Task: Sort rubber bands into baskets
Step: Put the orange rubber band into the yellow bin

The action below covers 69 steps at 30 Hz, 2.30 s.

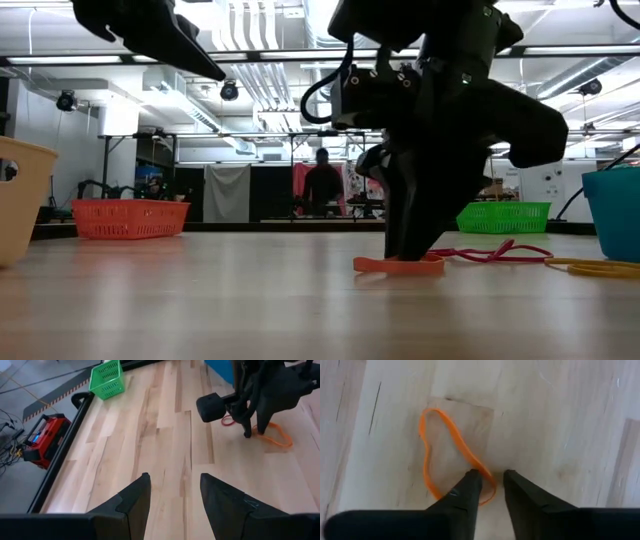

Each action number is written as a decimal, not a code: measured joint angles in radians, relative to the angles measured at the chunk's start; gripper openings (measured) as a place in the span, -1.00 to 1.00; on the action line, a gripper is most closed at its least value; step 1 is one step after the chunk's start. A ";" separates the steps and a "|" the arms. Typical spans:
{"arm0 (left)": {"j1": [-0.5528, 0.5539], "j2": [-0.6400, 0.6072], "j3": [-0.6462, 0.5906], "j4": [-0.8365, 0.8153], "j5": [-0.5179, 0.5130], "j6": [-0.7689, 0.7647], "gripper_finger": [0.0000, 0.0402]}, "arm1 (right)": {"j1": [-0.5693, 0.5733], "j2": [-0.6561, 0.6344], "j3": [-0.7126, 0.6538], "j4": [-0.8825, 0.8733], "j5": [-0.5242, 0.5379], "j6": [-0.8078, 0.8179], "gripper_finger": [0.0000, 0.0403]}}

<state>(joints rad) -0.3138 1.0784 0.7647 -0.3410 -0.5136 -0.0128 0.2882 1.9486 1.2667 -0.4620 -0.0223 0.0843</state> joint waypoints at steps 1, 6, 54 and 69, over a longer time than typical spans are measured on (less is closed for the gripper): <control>0.000 0.002 0.000 0.002 0.000 0.000 -0.22 | 0.000 0.004 0.000 0.009 0.000 -0.011 -0.63; 0.000 0.020 0.000 0.014 0.001 0.000 -0.22 | 0.000 -0.017 0.005 0.021 0.036 -0.084 -0.92; 0.007 0.187 -0.048 0.227 0.050 -0.129 -0.70 | -0.099 -0.161 0.005 0.678 0.519 -0.816 -0.96; 0.006 0.181 -0.044 0.160 0.054 -0.198 -1.00 | -0.194 -0.161 0.005 0.648 0.199 -0.505 -0.71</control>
<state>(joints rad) -0.3077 1.2598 0.7205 -0.1806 -0.4599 -0.2110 0.0939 1.7878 1.2716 0.1856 0.1772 -0.4205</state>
